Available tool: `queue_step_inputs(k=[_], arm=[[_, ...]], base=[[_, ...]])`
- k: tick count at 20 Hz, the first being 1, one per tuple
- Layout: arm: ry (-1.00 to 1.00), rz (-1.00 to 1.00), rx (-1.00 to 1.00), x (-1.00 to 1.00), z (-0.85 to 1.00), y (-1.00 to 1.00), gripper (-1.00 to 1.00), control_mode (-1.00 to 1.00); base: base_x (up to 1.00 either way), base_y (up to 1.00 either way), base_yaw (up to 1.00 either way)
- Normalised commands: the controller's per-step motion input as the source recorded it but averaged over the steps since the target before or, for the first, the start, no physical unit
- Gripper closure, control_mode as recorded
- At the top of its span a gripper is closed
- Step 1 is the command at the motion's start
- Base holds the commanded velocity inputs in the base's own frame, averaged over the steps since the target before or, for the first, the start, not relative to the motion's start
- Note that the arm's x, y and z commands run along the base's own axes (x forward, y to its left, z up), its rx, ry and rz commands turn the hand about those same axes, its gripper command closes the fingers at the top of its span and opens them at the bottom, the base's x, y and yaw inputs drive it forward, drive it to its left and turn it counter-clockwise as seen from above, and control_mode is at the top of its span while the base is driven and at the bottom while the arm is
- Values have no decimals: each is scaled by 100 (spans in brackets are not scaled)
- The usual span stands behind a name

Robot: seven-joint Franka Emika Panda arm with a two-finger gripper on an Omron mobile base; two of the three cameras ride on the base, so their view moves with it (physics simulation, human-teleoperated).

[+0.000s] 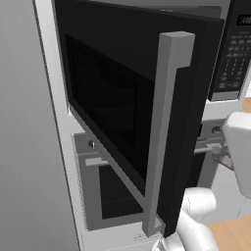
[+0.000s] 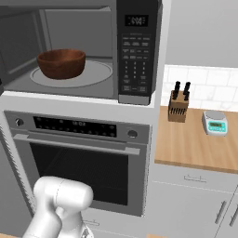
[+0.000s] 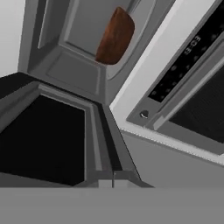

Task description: Open the microwave, place the bowl with waffle inside the microwave, then close the microwave door and turn it on.

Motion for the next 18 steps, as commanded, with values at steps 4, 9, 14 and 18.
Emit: queue_step_inputs(k=[4, 9, 14, 18], arm=[[-1, 0, -20, -35, -20, 17, 100, -100], [-24, 2, -22, -26, -15, 35, 100, -100], [-36, -6, -17, -24, -6, 19, 100, -100], [-38, -13, -17, -25, -4, 10, 100, -100]], base=[[0, 0, 0], [0, 0, 0], [0, 0, 0], [0, 0, 0]])
